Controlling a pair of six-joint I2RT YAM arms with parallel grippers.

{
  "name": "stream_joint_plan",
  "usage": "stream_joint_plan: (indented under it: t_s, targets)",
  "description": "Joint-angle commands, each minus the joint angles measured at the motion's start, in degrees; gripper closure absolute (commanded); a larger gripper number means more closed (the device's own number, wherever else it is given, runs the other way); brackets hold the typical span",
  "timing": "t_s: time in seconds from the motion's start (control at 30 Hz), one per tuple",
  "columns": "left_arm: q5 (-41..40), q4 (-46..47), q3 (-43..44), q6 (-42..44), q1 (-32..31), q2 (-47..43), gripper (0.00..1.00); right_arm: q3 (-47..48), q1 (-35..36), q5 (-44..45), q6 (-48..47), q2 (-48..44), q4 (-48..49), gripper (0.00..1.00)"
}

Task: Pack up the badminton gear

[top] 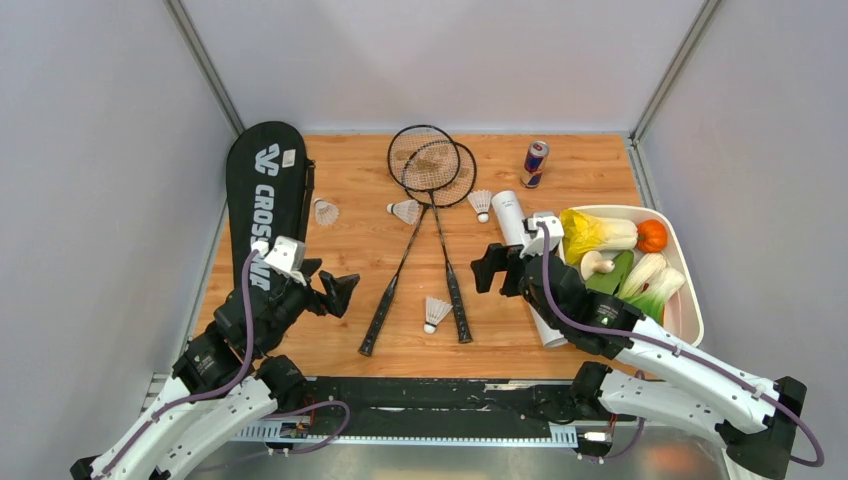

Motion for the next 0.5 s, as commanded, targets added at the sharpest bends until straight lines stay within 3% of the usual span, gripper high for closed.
stream_joint_plan:
  t_s: [0.0, 0.33, 0.47]
  targets:
    - [-0.1, 0.6, 0.7, 1.3, -0.1, 0.4, 0.05, 1.5, 0.1, 4.8, -1.7, -0.7, 0.9, 0.00]
    - [0.2, 0.6, 0.6, 1.2, -0.1, 0.2, 0.06, 3.0, 0.2, 18.6, -7.3, 4.3, -2.1, 0.00]
    - [0.5, 0.8, 0.7, 1.2, -0.1, 0.2, 0.06, 5.1, -0.4, 25.1, -10.4, 10.7, -3.0, 0.00]
